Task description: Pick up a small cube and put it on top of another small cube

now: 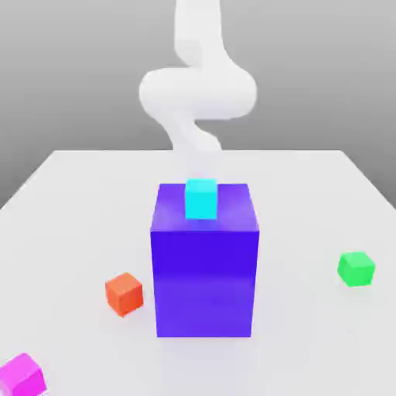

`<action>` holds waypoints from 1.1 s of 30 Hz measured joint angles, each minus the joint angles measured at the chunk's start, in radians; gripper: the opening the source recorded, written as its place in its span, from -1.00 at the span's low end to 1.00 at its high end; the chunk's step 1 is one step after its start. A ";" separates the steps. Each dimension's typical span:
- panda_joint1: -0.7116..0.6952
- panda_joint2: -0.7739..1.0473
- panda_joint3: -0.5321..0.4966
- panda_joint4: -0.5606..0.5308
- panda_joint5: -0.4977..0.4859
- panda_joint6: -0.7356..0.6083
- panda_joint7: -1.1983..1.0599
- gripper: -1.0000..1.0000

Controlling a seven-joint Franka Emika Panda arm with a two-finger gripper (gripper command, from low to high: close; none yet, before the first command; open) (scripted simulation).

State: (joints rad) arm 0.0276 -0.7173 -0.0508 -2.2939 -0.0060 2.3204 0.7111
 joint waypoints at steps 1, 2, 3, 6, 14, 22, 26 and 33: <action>0.010 0.035 -0.022 0.003 0.000 0.008 -0.041 0.00; 0.020 0.069 -0.043 0.005 0.001 0.017 -0.080 0.00; 0.030 0.102 -0.064 0.008 0.003 0.025 -0.119 0.00; 0.056 0.199 -0.128 0.015 0.013 0.050 -0.239 0.00; 0.104 0.462 -0.286 0.034 0.094 0.114 -0.593 0.00; 0.064 0.739 -0.367 0.056 0.233 0.171 -0.988 0.00; 0.016 0.877 -0.362 0.067 0.288 0.199 -1.176 0.00; -0.098 1.102 -0.336 0.083 0.319 0.259 -1.458 0.00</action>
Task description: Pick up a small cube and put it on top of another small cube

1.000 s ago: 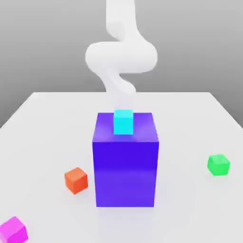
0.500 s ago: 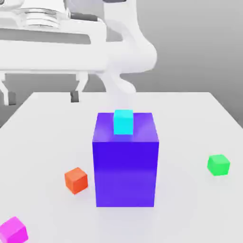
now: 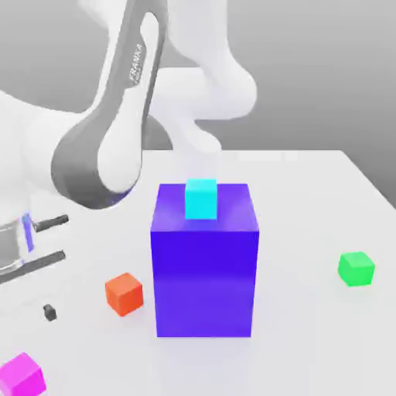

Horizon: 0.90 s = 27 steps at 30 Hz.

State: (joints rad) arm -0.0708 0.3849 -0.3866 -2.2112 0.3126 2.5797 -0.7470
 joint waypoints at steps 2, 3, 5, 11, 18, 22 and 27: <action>-0.033 0.065 0.020 0.009 0.011 0.032 -0.056 0.00; -0.049 0.101 0.036 0.017 0.026 0.055 -0.075 0.00; -0.082 0.172 0.075 0.035 0.063 0.106 -0.107 0.00; -0.093 0.195 0.088 0.041 0.074 0.120 -0.117 -1.00; -0.042 0.055 0.022 0.013 0.008 0.027 -0.056 -1.00; -0.023 0.006 0.044 0.029 0.053 0.041 -0.012 -1.00; 0.121 -0.082 0.127 -0.057 0.041 0.050 0.092 -1.00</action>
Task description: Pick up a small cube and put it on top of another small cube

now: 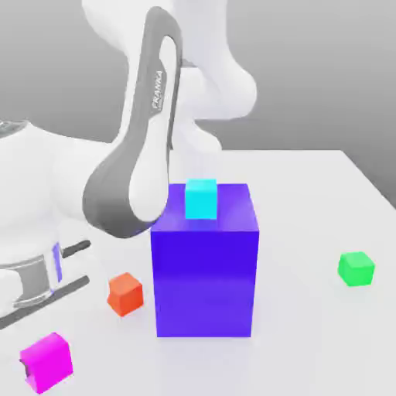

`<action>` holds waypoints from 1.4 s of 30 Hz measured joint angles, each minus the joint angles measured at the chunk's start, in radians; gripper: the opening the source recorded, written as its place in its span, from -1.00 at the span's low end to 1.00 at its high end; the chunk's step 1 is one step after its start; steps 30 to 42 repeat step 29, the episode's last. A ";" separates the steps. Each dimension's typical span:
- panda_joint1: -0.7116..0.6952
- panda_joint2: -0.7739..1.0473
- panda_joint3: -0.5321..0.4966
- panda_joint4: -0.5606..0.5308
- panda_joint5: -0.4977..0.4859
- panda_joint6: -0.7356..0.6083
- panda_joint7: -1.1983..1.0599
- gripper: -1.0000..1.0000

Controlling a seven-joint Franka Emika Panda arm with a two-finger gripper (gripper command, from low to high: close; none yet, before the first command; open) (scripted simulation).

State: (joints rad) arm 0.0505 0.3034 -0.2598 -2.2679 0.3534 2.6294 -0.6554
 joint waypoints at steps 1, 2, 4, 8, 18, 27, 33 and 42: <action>0.030 -0.018 0.016 -0.020 -0.005 0.002 0.021 -1.00; 0.059 -0.036 0.033 -0.040 -0.012 0.005 0.042 -1.00; 0.118 -0.074 0.067 -0.082 -0.029 0.009 0.089 -1.00; 0.236 -0.154 0.149 -0.175 -0.074 0.021 0.196 -1.00; 0.759 -0.376 0.424 -0.450 -0.311 0.039 0.661 -1.00; 0.783 -0.163 0.398 -0.466 -0.430 0.242 0.758 1.00; 0.783 -0.163 0.398 -0.466 -0.430 0.242 0.758 1.00; 0.783 -0.163 0.398 -0.466 -0.430 0.242 0.758 1.00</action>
